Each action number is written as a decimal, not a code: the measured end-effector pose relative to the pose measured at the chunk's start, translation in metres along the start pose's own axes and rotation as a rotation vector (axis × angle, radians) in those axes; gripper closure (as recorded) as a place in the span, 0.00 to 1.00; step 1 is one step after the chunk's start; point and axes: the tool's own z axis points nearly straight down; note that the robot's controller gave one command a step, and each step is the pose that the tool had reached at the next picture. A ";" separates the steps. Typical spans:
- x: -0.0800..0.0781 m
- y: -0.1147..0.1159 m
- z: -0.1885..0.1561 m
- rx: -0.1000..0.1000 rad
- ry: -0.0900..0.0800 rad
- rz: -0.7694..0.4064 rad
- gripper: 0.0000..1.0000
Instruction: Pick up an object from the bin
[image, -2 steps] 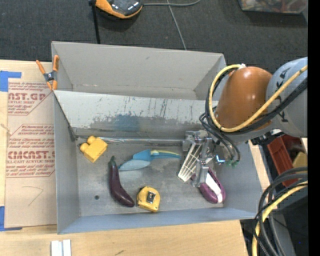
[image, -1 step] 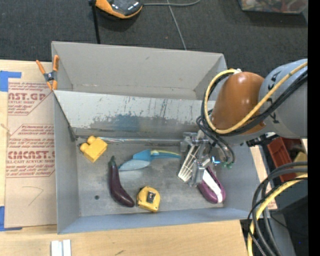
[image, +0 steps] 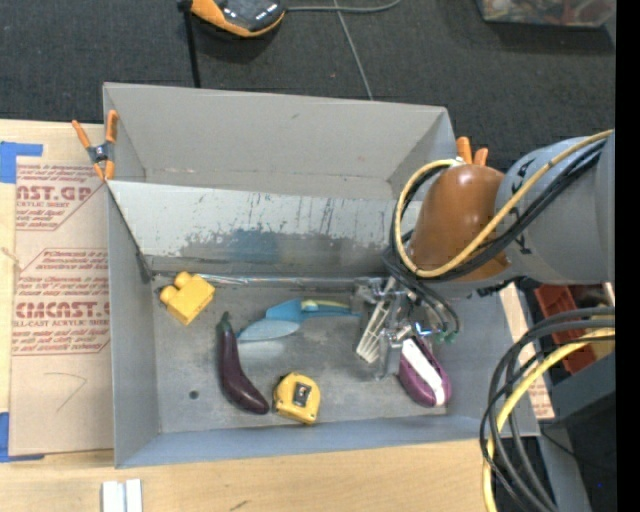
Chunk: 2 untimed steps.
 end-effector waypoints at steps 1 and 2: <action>-0.004 -0.001 0.010 0.001 0.000 -0.025 0.00; -0.013 -0.001 0.020 -0.001 -0.001 -0.026 0.00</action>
Offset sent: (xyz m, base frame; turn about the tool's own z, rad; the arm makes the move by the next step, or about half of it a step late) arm 0.0237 -0.0120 -0.0205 -0.5507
